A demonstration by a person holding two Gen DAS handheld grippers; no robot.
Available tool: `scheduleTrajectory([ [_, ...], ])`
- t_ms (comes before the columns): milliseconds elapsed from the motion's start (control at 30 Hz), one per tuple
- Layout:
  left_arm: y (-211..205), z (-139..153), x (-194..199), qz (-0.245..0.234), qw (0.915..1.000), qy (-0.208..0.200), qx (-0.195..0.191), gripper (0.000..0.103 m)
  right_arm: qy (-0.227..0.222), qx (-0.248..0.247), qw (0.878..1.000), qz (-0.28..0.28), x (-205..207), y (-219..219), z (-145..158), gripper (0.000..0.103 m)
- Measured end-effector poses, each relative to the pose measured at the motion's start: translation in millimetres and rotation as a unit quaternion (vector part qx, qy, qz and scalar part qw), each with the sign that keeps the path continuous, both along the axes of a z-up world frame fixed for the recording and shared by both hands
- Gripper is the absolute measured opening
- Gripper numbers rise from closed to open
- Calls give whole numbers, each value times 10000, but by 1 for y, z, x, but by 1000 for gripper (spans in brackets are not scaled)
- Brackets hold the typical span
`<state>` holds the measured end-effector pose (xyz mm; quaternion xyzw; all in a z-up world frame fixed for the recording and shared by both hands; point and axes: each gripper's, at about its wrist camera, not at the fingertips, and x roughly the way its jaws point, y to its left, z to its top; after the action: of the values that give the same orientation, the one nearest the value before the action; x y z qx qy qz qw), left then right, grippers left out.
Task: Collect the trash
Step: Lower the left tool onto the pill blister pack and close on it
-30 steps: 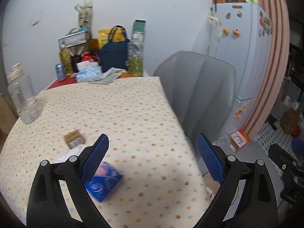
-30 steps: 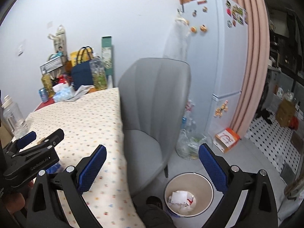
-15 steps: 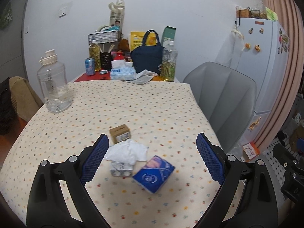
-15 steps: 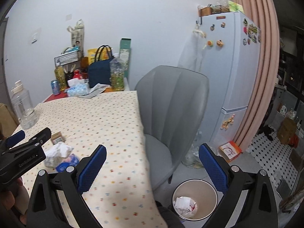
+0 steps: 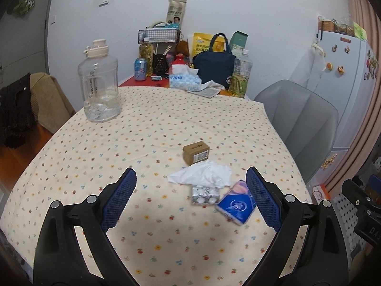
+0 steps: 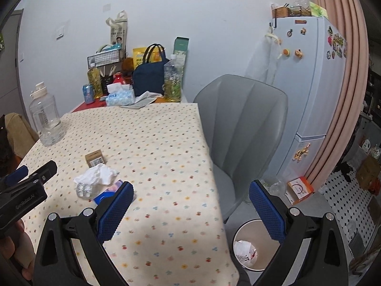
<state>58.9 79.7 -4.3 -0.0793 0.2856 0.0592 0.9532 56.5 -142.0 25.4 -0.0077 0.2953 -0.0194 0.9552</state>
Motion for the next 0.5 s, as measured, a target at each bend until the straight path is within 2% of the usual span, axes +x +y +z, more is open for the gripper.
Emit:
scheduleTrajectory([
  [300,13,-25,12,-29,9994,343,-85,91,286,-47,9994,185,10,16,-18,95],
  [500,10,-38,28,-170,9982,558,-127,82,409,7,9990,151,22,12,-28,95],
])
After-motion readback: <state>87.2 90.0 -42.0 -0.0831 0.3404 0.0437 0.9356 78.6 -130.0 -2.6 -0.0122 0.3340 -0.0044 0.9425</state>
